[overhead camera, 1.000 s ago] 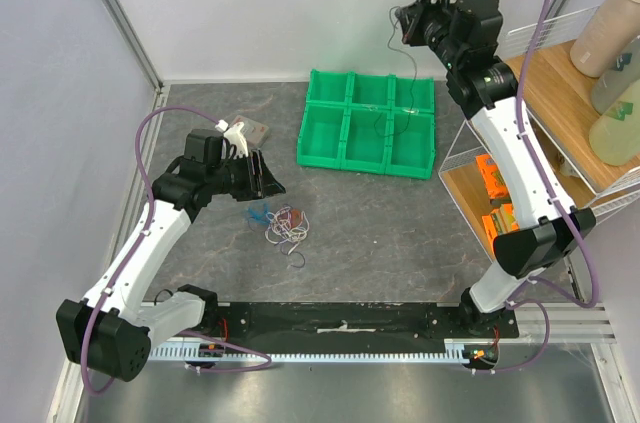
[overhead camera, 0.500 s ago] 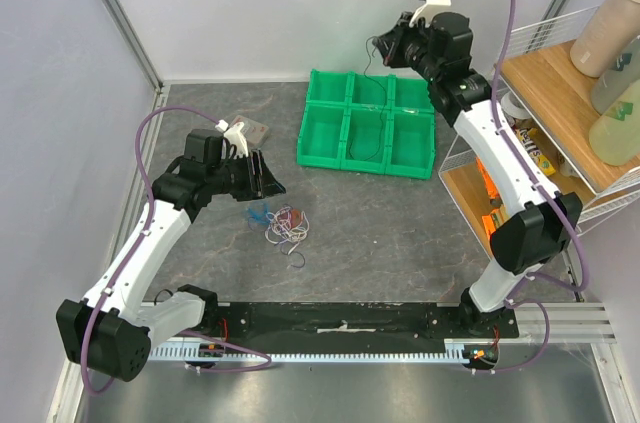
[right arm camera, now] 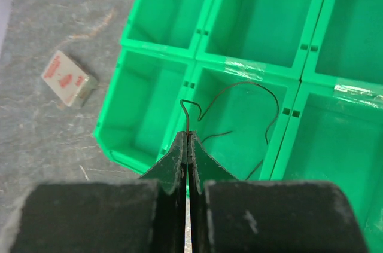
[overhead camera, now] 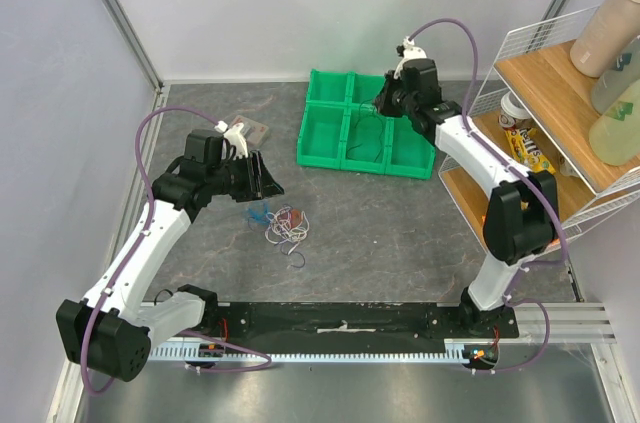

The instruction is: Untangle the cables

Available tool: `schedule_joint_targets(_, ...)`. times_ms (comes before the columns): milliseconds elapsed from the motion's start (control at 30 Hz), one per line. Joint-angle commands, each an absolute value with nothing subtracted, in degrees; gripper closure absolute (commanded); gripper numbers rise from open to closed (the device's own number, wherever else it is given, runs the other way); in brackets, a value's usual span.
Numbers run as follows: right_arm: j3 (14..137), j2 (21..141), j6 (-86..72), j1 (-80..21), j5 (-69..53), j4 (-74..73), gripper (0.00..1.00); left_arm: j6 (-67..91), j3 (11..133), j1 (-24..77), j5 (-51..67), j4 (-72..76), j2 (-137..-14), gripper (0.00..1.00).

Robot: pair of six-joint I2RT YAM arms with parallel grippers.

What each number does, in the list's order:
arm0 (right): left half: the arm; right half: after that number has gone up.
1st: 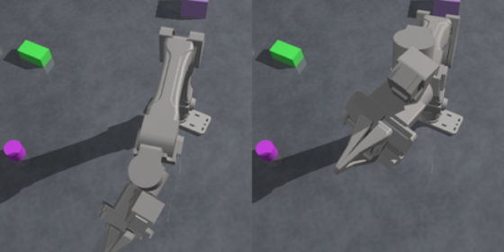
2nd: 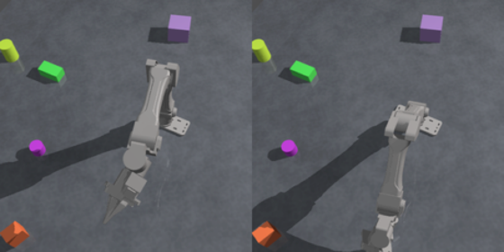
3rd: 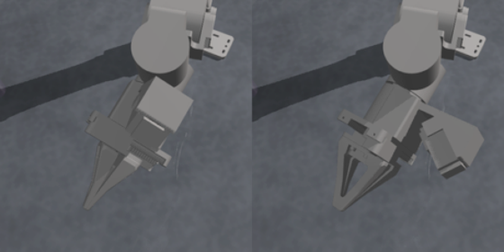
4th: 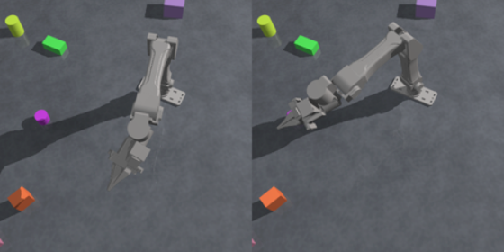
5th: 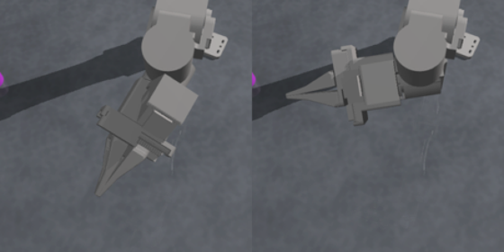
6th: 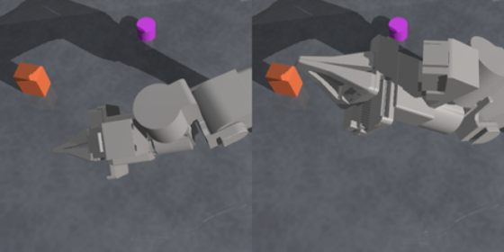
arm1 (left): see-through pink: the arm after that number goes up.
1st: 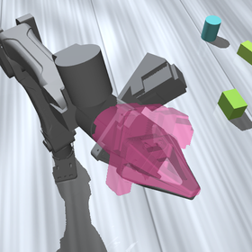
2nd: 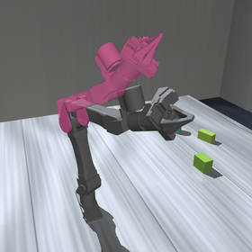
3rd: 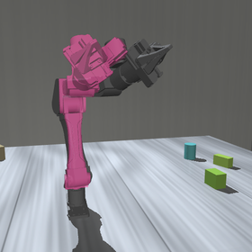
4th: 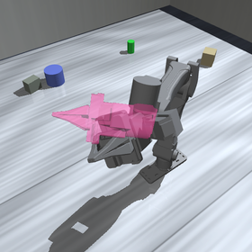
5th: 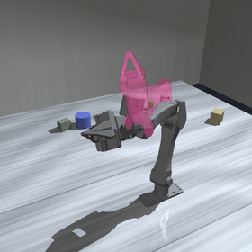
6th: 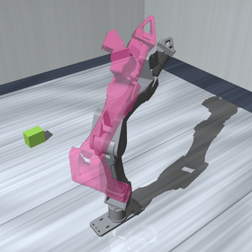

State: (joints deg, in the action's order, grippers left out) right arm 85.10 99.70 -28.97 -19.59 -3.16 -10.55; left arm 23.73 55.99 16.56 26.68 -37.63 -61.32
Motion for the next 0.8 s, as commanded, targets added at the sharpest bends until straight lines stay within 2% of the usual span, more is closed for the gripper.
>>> schedule_joint_targets(0,86.2,104.0,-28.5,-19.6,1.5,-12.4,1.0,24.2,57.4,16.3,26.1,-37.4,-60.4,0.52)
schedule_joint_targets(333,92.6,117.7,-25.3,-21.5,0.2,-14.8,1.0,26.5,54.4,16.3,24.8,-38.2,-61.3,0.46)
schedule_joint_targets(367,94.1,118.7,-25.3,-21.6,0.3,-16.2,0.97,26.8,54.5,16.3,24.1,-38.8,-62.2,0.45)
schedule_joint_targets(433,96.7,120.0,-24.3,-22.1,0.8,-19.2,0.82,26.9,54.9,15.9,23.1,-40.5,-64.0,0.41)
schedule_joint_targets(533,99.3,119.6,-22.2,-22.9,2.7,-23.2,0.52,26.6,54.7,15.0,22.2,-41.2,-65.4,0.35)
schedule_joint_targets(567,100.3,119.1,-21.7,-23.3,3.4,-25.4,0.47,26.8,54.4,14.5,21.5,-41.1,-65.6,0.33)
schedule_joint_targets(667,100.7,114.7,-21.4,-24.2,4.5,-31.6,0.37,28.2,53.6,12.1,20.0,-40.7,-66.3,0.32)
schedule_joint_targets(767,94.4,108.0,-20.5,-27.1,3.5,-32.3,0.32,28.9,51.9,9.9,20.1,-38.7,-68.0,0.31)
